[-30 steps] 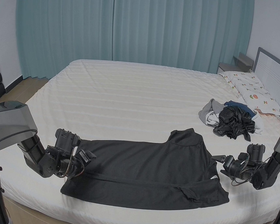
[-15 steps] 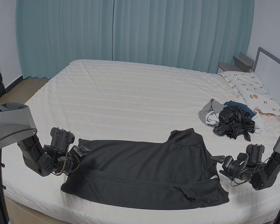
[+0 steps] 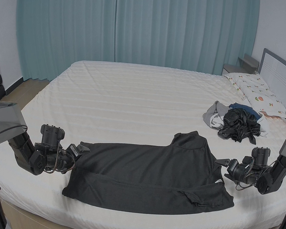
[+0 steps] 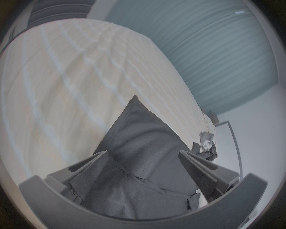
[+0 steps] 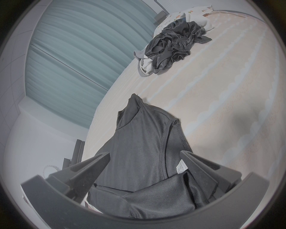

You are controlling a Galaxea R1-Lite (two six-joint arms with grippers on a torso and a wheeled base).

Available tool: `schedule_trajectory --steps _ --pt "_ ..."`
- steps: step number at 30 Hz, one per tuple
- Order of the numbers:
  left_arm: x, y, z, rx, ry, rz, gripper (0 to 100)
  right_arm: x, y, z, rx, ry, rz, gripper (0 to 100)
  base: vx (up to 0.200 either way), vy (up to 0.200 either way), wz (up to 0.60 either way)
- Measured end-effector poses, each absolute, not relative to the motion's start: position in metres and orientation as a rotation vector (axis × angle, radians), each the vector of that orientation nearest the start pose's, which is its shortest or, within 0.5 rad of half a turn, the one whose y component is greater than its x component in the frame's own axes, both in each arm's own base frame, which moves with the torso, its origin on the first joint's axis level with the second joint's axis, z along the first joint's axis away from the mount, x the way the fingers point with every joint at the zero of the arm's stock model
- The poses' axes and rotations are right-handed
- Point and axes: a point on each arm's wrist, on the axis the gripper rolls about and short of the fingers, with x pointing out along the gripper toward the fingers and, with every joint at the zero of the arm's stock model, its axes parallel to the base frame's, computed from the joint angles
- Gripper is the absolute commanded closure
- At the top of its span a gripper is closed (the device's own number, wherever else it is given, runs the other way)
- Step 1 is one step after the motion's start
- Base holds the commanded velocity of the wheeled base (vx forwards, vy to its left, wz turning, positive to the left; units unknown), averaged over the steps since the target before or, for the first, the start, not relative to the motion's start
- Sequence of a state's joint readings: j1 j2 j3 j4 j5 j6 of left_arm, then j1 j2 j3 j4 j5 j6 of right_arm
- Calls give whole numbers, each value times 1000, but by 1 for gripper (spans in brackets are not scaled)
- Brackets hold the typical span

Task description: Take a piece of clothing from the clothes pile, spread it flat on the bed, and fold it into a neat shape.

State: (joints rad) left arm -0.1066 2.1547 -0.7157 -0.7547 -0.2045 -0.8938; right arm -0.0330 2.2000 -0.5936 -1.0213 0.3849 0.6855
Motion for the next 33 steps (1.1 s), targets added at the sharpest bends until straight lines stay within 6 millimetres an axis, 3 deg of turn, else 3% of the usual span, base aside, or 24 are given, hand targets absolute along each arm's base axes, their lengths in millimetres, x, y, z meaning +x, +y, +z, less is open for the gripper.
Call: schedule_trajectory --steps 5,16,23,33 --pt "340 -35 19 -780 770 -66 0 330 -1 9 779 677 135 0 0 0 0" --pt "340 -39 -1 -727 679 -156 0 330 1 7 778 687 137 0 0 0 0" --pt "332 -43 -18 -698 724 -161 0 330 1 7 778 687 138 0 0 0 0" --pt "332 -44 -25 -696 738 -152 0 328 1 7 778 690 139 0 0 0 0"
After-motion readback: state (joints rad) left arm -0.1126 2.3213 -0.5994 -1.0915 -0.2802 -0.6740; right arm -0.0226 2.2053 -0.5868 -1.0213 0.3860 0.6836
